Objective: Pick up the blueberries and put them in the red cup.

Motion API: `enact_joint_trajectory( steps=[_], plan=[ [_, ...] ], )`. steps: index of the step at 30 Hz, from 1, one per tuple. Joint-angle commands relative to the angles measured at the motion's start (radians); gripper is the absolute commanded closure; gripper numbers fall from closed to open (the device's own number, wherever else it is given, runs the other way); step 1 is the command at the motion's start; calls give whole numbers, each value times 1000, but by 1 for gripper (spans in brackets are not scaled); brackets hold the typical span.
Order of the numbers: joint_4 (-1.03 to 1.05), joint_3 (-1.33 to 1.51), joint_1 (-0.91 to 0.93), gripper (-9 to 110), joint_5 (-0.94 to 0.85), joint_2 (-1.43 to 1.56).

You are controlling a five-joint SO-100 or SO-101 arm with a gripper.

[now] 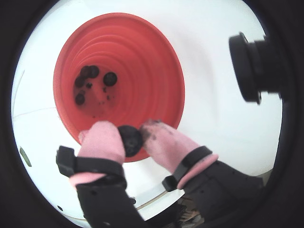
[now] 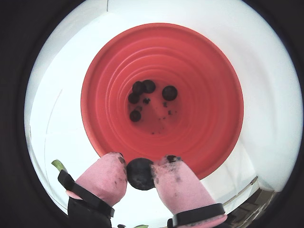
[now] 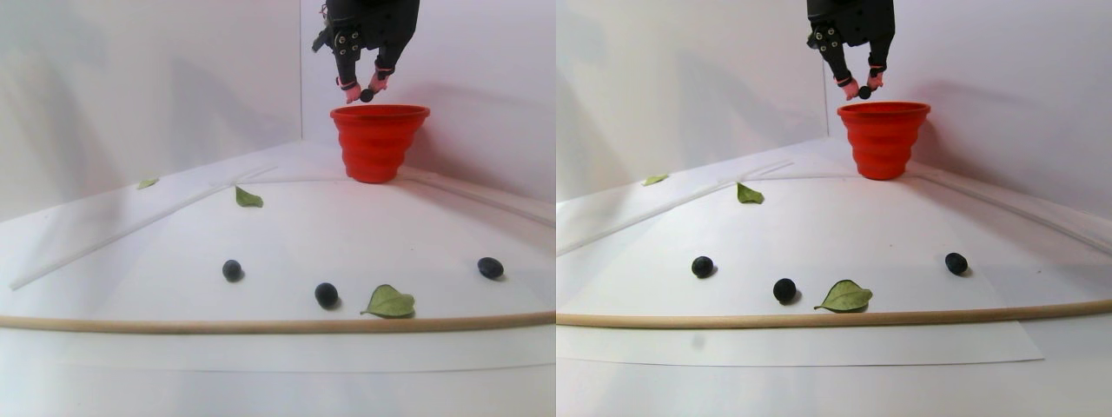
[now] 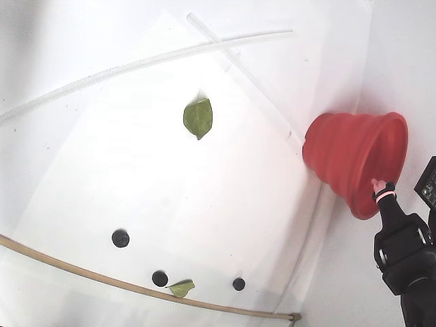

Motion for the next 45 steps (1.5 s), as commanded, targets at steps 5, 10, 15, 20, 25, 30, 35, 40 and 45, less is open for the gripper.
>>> enact_joint_trajectory(
  steps=[5, 10, 15, 20, 25, 30, 35, 40, 45],
  plan=[
    [-66, -114, 38, 91, 5, -12],
    [-67, -123, 38, 84, 17, -15],
    [-51, -130, 31, 81, 23, 8],
    [9, -132, 14, 81, 35, 64],
    [75, -117, -9, 82, 40, 123],
    [112, -89, -32, 83, 31, 178],
    [189, -58, -60, 83, 25, 252],
    [268, -37, -80, 83, 28, 302],
    [350, -20, -91, 84, 43, 341]
  ],
)
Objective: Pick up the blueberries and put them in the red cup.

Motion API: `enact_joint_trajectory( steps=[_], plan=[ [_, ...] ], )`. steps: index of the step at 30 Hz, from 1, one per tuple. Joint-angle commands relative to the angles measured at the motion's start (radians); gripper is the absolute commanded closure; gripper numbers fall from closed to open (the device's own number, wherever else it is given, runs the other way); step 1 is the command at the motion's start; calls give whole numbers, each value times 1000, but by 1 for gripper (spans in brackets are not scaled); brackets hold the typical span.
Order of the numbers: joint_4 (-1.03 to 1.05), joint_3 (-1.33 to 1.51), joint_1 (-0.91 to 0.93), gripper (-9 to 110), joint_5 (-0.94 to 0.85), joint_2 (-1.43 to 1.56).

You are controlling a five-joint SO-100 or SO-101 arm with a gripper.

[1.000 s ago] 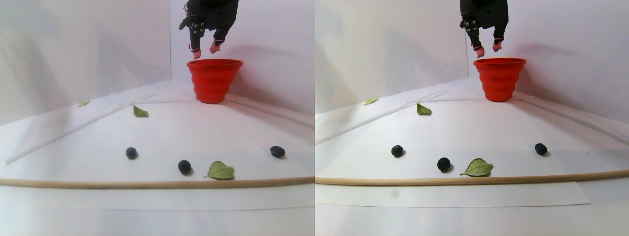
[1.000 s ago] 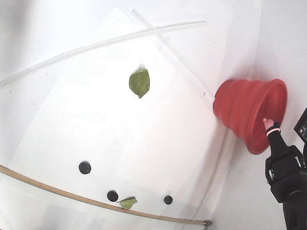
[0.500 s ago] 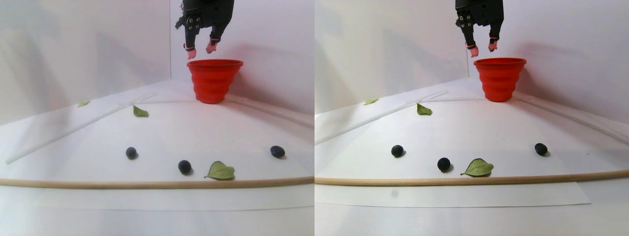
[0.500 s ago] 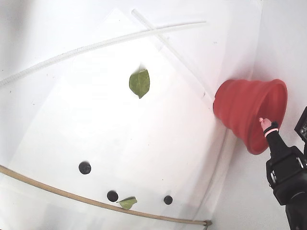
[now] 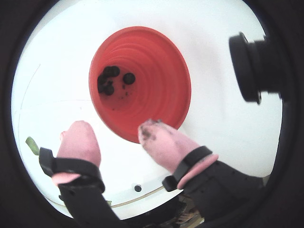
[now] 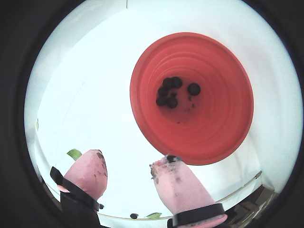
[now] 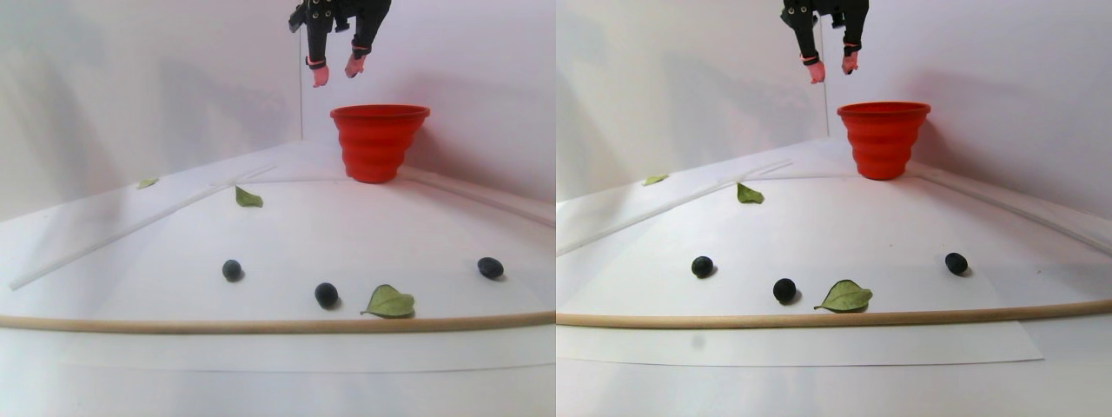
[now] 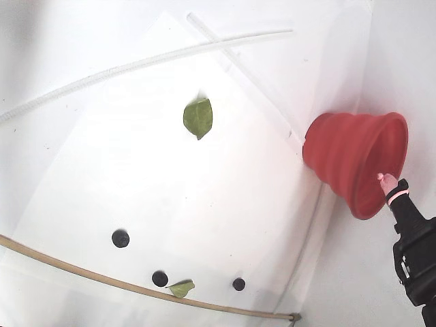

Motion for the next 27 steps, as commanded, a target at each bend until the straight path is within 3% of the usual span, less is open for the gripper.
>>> enact_joint_trajectory(
  steps=[1, 27],
  plan=[
    [49, -12, -9, 84, 17, 141],
    [311, 115, -64, 84, 192, 250]
  ],
)
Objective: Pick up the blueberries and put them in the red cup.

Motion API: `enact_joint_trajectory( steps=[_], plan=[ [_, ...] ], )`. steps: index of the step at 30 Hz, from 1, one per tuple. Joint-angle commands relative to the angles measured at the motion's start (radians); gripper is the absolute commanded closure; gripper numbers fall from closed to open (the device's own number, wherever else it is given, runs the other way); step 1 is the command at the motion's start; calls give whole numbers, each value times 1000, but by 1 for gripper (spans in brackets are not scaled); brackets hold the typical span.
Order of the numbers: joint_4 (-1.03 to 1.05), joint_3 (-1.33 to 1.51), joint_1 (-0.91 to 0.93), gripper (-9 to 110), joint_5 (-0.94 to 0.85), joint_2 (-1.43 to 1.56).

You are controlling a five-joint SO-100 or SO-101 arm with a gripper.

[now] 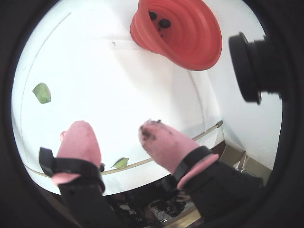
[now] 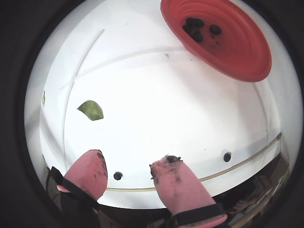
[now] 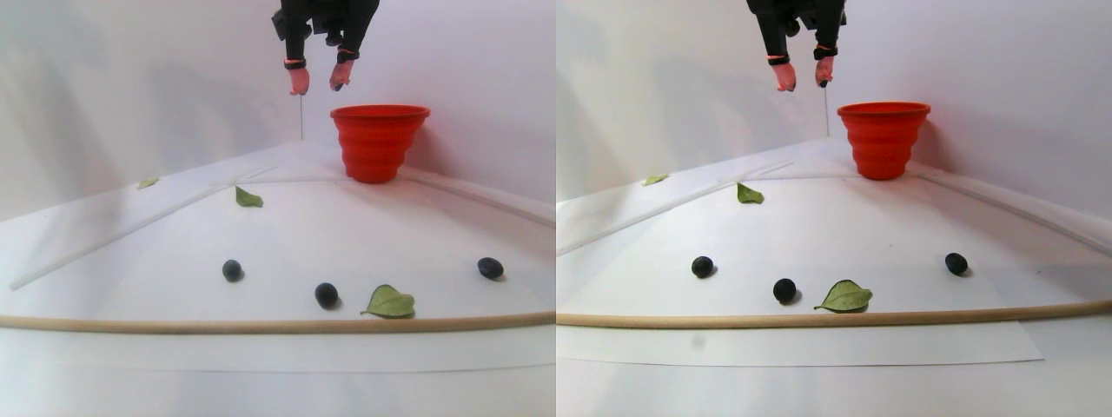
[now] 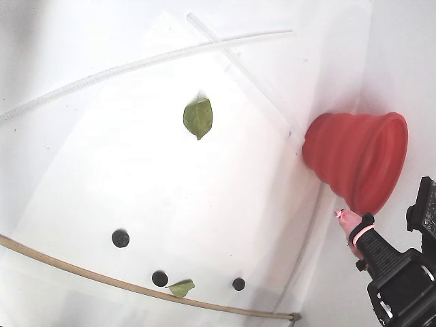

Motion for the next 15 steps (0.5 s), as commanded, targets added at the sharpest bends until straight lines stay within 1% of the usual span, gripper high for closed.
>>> enact_joint_trajectory(
  steps=[1, 15],
  plan=[
    [15, 0, -9, 84, 17, 101],
    [91, 34, -49, 84, 75, 89]
  ],
)
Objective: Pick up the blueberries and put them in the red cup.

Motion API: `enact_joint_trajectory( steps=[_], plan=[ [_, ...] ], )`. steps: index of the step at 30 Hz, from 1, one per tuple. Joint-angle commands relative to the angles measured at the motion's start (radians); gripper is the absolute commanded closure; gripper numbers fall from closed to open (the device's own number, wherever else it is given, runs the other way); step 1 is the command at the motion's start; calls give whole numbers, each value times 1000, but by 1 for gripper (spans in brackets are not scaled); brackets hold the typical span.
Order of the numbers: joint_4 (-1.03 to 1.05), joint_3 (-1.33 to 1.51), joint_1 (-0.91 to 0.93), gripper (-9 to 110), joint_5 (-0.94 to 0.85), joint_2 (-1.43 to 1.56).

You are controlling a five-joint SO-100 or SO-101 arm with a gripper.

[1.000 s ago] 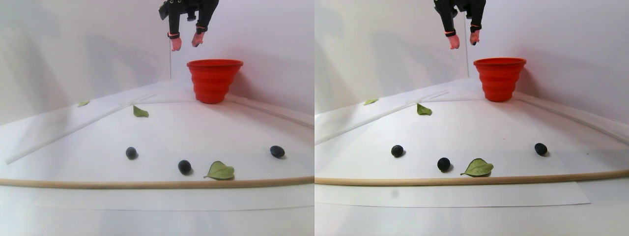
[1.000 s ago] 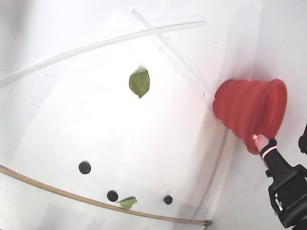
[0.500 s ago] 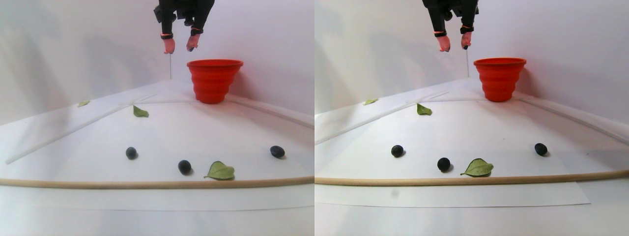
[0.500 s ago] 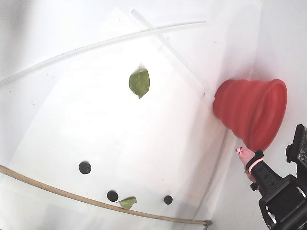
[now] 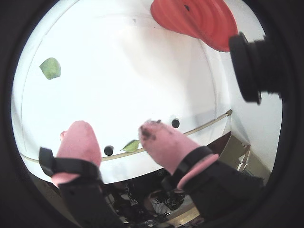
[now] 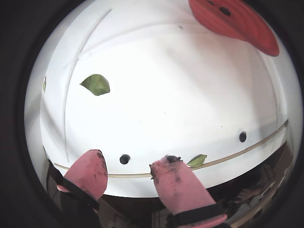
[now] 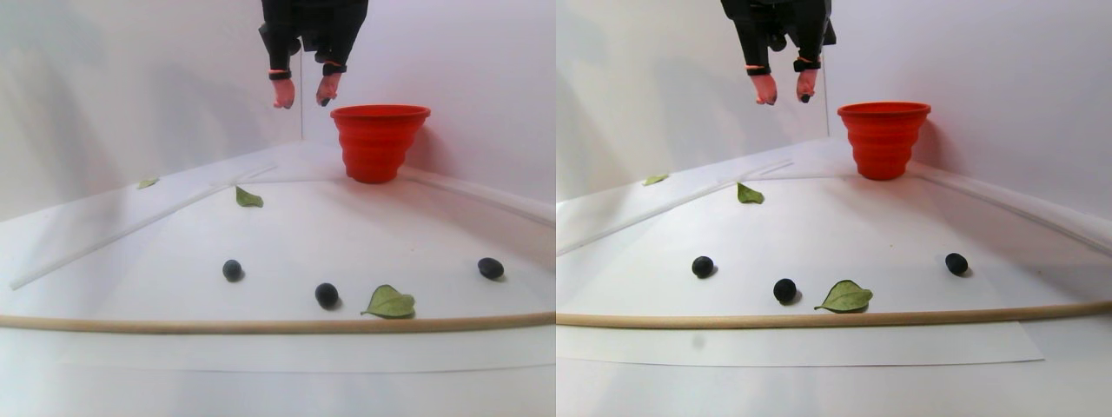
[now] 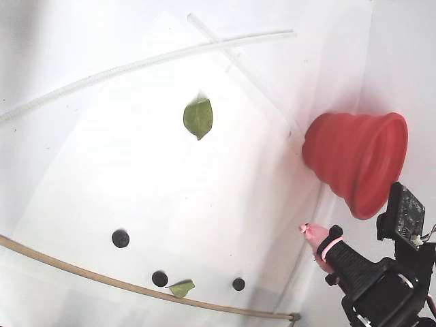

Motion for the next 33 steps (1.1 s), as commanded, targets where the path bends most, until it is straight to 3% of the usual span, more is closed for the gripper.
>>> enact_joint_trajectory(
  steps=[1, 33],
  plan=[
    [14, -3, -14, 84, 12, 89],
    [-49, 123, -143, 83, 117, -87]
  ],
)
